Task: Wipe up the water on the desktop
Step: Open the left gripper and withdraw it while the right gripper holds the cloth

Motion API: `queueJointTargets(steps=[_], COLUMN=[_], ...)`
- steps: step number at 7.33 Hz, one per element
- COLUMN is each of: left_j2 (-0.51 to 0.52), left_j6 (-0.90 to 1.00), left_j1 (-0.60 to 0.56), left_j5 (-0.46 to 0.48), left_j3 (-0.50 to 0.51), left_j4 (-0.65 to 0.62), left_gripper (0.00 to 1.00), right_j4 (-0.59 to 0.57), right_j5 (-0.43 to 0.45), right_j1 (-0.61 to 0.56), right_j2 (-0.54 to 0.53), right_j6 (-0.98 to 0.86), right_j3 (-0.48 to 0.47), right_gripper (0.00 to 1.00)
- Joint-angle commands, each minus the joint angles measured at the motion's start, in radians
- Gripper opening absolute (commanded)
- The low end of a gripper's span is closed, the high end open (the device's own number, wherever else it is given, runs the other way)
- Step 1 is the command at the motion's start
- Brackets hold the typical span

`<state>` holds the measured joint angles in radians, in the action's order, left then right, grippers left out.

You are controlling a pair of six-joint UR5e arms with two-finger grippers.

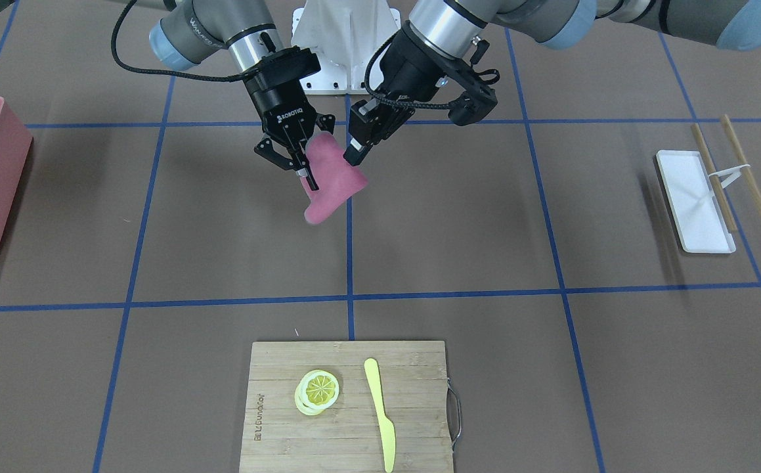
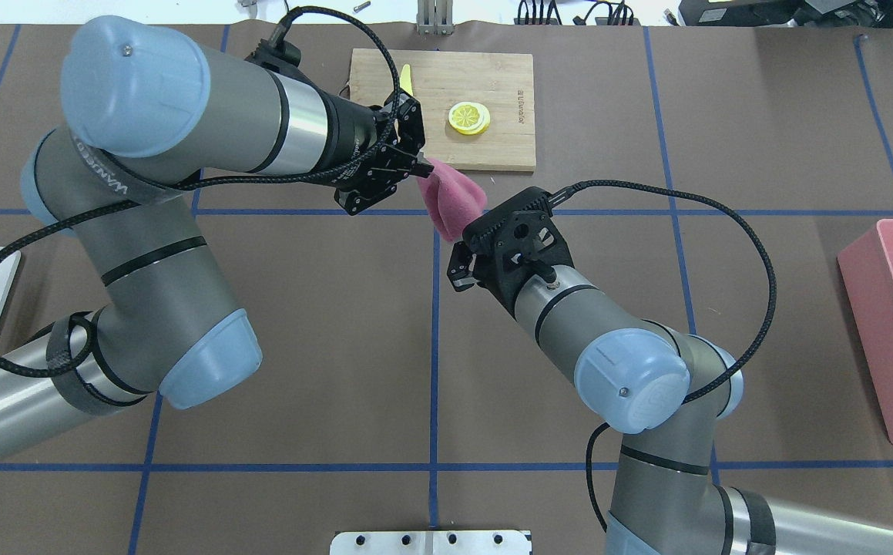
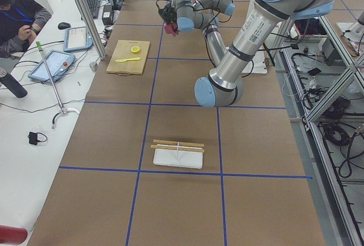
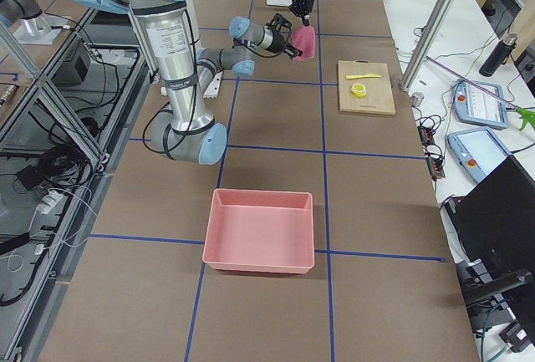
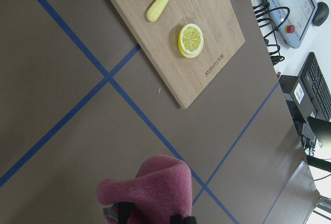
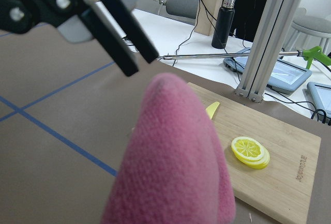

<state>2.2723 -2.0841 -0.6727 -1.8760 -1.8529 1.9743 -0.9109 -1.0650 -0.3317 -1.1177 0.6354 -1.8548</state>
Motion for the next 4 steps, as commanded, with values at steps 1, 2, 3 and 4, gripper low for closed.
queueJointTargets(steps=[1, 2, 3, 4], left_j2=[-0.023, -0.043, -0.075, -0.121], left_j6=[0.076, 0.129, 0.183, 0.258], left_j1=[-0.039, -0.063, -0.099, -0.146], left_j5=[-0.006, -0.012, -0.059, -0.134], left_j3=[0.003, 0.003, 0.003, 0.0], left_j4=[-0.002, -0.002, -0.002, -0.002], left_gripper=[0.99, 0.99, 0.99, 0.99], right_j4=[-0.003, -0.005, -0.005, -0.006], right_j5=[-0.001, -0.012, -0.018, -0.019], right_j1=[-0.003, -0.006, -0.006, -0.01], right_j2=[-0.002, -0.007, -0.014, -0.017], right_j6=[0.003, 0.004, 0.021, 0.07], right_j3=[-0.026, -0.03, -0.035, -0.035], right_gripper=[0.0, 0.0, 0.0, 0.0])
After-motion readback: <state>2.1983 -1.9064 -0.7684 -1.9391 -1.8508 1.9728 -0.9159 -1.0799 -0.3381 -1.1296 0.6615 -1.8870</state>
